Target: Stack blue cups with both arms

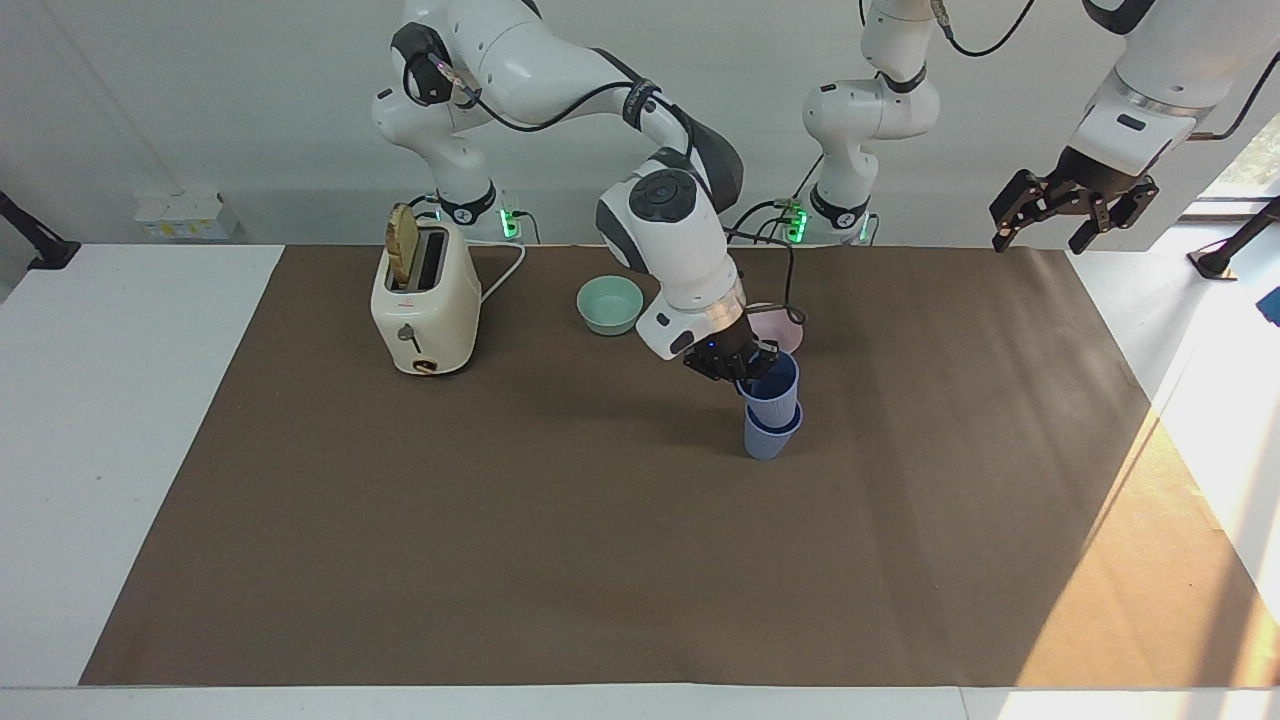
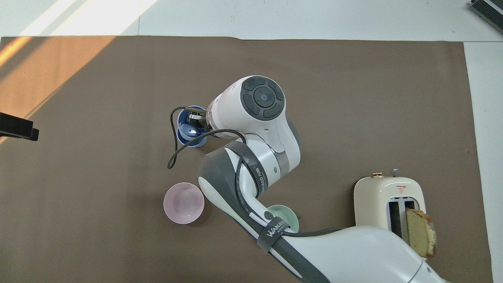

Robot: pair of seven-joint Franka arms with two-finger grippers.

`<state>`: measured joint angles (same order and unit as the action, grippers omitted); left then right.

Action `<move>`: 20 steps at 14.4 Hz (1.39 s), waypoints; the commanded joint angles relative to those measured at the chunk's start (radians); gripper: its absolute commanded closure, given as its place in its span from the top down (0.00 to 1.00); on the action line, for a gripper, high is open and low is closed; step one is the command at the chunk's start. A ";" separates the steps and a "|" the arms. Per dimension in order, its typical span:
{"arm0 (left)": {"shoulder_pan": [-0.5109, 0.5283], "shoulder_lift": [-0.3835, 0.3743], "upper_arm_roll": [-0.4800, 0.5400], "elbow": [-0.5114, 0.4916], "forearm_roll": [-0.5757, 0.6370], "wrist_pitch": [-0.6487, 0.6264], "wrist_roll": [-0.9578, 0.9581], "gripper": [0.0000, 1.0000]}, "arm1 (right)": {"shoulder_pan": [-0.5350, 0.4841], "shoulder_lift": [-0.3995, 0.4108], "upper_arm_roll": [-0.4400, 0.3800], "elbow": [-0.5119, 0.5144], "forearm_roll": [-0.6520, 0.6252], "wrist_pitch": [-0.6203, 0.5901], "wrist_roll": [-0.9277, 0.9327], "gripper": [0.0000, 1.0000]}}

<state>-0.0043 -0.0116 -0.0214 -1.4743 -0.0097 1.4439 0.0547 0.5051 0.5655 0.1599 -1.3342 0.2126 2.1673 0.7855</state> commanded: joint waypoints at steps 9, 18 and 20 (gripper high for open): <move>0.015 -0.010 -0.009 -0.015 0.010 0.001 0.013 1.00 | -0.031 -0.019 -0.003 0.007 -0.050 -0.080 0.003 1.00; 0.015 -0.010 -0.009 -0.015 0.011 0.003 0.013 1.00 | -0.253 -0.219 -0.013 0.024 -0.234 -0.517 -0.386 1.00; 0.015 -0.011 -0.009 -0.015 0.011 0.003 0.013 1.00 | -0.293 -0.254 -0.014 0.026 -0.237 -0.556 -0.419 1.00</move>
<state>-0.0043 -0.0116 -0.0214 -1.4743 -0.0097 1.4439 0.0547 0.2437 0.3462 0.1387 -1.2979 0.0004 1.6431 0.4093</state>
